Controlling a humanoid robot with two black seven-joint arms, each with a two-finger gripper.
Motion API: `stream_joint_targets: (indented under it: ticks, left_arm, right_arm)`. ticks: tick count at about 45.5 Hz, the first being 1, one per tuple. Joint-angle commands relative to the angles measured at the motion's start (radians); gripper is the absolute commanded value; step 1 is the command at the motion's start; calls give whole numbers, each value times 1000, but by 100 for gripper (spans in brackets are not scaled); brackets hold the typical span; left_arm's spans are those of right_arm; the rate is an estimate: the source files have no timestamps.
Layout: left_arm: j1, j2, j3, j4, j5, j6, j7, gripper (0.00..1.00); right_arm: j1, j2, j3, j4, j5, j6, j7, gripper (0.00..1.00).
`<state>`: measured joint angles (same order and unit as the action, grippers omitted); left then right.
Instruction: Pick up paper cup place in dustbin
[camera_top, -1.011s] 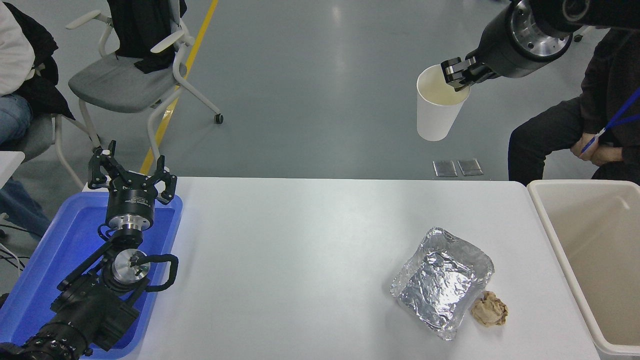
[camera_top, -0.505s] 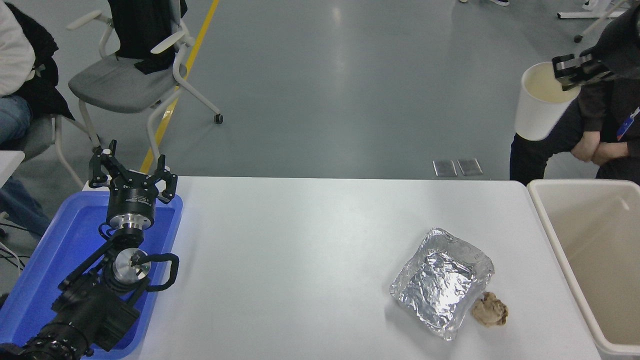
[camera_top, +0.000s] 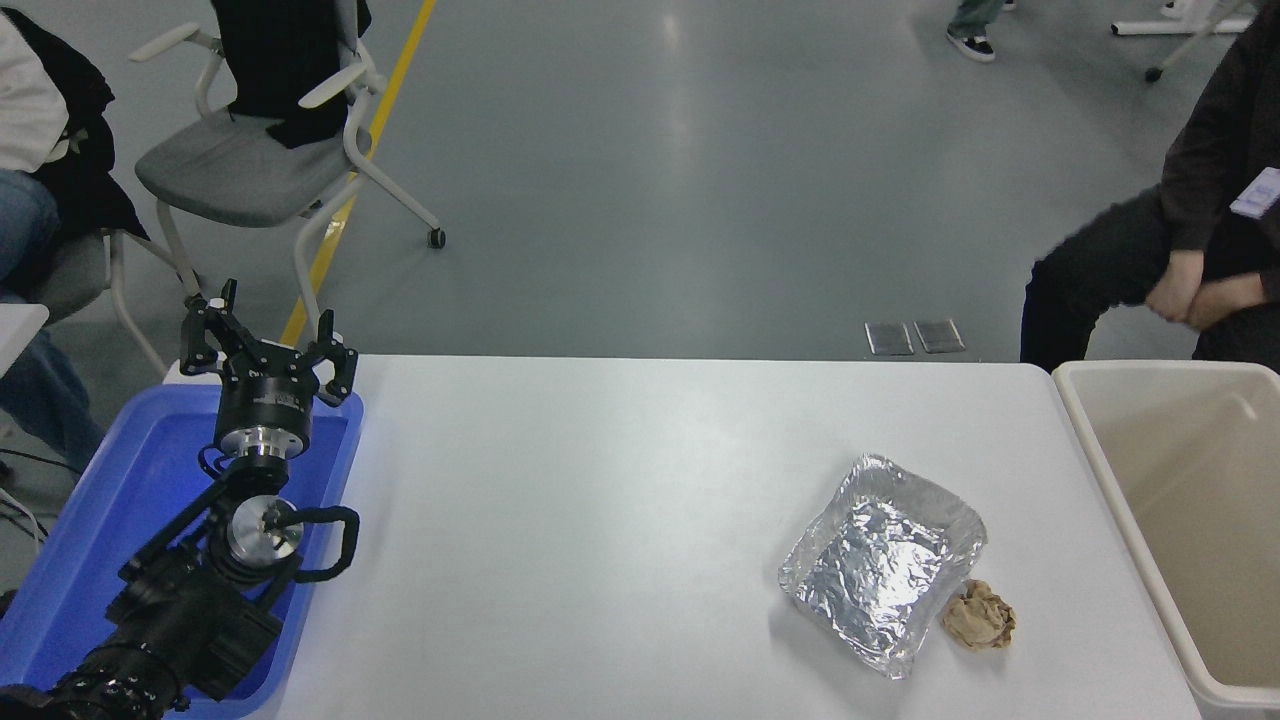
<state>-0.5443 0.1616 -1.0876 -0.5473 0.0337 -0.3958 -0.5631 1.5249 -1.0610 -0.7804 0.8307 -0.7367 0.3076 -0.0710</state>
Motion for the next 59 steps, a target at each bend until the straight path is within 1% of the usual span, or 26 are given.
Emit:
stream_joint_targets:
  ticks: [1, 6, 12, 19, 24, 36, 37, 38, 39, 40, 41, 59]
  left_arm:
    - [0, 0, 0, 1, 0, 0, 0, 99]
    - [0, 0, 0, 0, 0, 0, 0, 99]
    - [0, 0, 0, 0, 0, 0, 0, 99]
    - [0, 0, 0, 1, 0, 0, 0, 99]
    - [0, 0, 0, 1, -1, 0, 0, 99]
    - [0, 0, 0, 1, 0, 0, 0, 99]
    - [0, 0, 0, 1, 0, 0, 0, 99]
    - [0, 0, 0, 1, 0, 0, 0, 99]
    - [0, 0, 0, 0, 0, 0, 0, 99]
    - [0, 0, 0, 0, 0, 0, 0, 99]
    - [0, 0, 0, 1, 0, 0, 0, 99]
    - [0, 0, 0, 1, 0, 0, 0, 99]
  right_arm:
    - [-501, 55, 412, -185, 2, -117, 2, 0]
    - [-656, 160, 536, -271, 6, -168, 0, 0]
    - [-761, 286, 602, -366, 14, -226, 0, 0]
    - [-828, 406, 602, -481, 118, -272, 2, 0]
    - [-861, 461, 602, -571, 181, -286, 2, 0]
    - [-878, 483, 602, -587, 198, -311, 4, 0]
    - [-876, 483, 602, -587, 198, -311, 4, 3]
    - [-876, 483, 602, -585, 200, -311, 4, 18]
    - [-876, 483, 602, -584, 200, -309, 4, 44]
    - [-876, 483, 602, -585, 200, -311, 4, 78]
    - [-874, 483, 604, -584, 201, -309, 4, 100]
    - [-825, 478, 602, -513, 207, -300, 5, 100]
